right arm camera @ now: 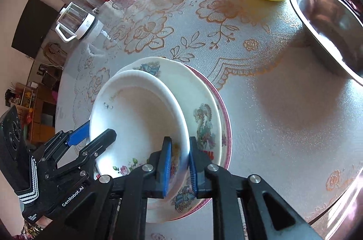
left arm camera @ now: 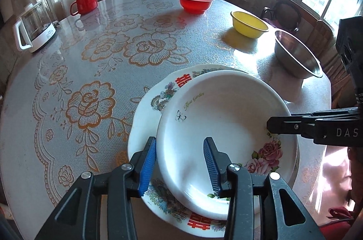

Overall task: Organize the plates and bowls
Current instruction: 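Lower the rose-print bowl into the stacked plates and open the right gripper, then move the right gripper to the rim of the steel basin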

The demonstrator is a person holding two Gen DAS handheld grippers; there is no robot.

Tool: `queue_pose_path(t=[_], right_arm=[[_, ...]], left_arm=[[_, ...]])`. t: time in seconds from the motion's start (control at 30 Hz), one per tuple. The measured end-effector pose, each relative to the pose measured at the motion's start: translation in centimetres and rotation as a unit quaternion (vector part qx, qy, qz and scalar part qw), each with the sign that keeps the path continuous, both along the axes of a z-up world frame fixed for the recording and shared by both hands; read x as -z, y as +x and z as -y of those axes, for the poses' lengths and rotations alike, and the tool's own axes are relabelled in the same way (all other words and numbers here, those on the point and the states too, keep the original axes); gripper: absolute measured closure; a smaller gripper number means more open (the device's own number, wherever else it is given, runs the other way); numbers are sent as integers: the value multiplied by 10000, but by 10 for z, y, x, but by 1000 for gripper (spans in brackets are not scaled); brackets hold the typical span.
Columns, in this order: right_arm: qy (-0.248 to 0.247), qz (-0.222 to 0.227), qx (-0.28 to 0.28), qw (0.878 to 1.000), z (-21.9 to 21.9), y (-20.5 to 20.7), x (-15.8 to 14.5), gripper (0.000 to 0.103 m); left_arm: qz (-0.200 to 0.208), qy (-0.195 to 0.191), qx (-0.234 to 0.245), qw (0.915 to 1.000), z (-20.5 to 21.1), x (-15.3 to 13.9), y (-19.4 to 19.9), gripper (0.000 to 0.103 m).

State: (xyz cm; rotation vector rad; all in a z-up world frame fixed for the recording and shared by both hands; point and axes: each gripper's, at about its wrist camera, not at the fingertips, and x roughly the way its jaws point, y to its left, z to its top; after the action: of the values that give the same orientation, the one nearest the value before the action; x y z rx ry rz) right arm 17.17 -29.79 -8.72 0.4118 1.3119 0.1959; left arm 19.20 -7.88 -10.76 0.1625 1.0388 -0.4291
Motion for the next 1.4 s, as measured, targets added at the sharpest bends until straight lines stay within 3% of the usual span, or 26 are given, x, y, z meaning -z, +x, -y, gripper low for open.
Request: queue_pose_path(t=[0.3, 0.63, 0.83, 1.03, 1.13, 1.3, 1.4], right_arm=[[-485, 81, -132, 9987, -5, -2, -10, 81], [-439, 42, -149, 9989, -7, -8, -9, 80], [-558, -18, -255, 9981, -11, -9, -11, 80], [-381, 110, -163, 9991, -6, -17, -19, 80], [-317, 332, 16, 9989, 2, -23, -29, 80], [-332, 471, 395, 9976, 21, -33, -39, 79], [-332, 569, 561, 9962, 34, -40, -43, 79]], left_arm=[[-72, -56, -24, 10000, -2, 0, 1, 58], [-110, -171, -119, 9997, -8, -4, -1, 58], [-128, -40, 36, 9999, -5, -5, -8, 57], [-73, -225, -72, 9997, -16, -17, -13, 54], [82, -366, -188, 9991, -22, -29, -13, 43], [168, -719, -276, 9969, -25, -44, -11, 39], [202, -873, -347, 9954, -23, -50, -9, 32]])
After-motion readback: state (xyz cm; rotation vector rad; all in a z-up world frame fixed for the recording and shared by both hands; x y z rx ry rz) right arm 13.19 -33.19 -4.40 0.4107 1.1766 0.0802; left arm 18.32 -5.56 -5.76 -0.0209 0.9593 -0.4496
